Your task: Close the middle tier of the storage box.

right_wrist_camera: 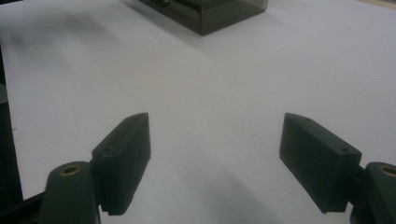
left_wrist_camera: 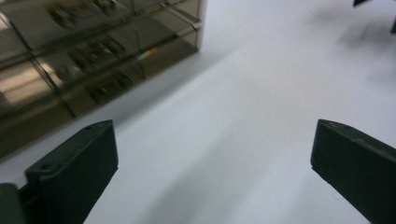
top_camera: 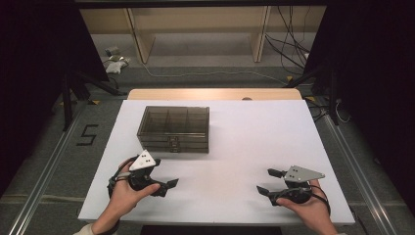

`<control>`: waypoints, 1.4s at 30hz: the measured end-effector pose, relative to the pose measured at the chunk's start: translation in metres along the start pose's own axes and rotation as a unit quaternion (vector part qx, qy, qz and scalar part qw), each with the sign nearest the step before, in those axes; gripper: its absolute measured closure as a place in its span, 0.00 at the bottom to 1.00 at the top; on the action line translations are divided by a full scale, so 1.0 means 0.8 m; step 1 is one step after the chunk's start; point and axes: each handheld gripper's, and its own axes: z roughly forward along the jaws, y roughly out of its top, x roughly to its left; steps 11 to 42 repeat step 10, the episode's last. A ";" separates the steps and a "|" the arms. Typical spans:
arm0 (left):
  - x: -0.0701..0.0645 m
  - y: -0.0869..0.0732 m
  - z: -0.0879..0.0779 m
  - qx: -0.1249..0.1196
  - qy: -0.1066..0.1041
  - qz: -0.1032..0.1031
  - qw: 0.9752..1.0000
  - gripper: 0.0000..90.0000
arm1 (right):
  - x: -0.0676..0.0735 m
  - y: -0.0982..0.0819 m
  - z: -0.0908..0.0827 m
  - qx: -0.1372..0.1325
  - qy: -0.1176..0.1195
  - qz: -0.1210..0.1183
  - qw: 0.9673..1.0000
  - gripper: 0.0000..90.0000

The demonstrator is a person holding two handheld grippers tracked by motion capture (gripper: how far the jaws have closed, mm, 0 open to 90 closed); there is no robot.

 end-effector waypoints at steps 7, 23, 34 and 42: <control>-0.005 -0.006 0.003 0.017 0.003 0.016 1.000 0.00 | -0.001 0.000 0.000 0.001 0.002 0.002 1.000 0.29; -0.005 -0.006 0.006 0.019 0.004 0.017 1.000 0.00 | -0.001 -0.001 0.000 0.001 0.003 0.002 1.000 0.29; -0.005 -0.006 0.006 0.019 0.004 0.017 1.000 0.00 | -0.001 -0.001 0.000 0.001 0.003 0.002 1.000 0.29; -0.005 -0.006 0.006 0.019 0.004 0.017 1.000 0.00 | -0.001 -0.001 0.000 0.001 0.003 0.002 1.000 0.29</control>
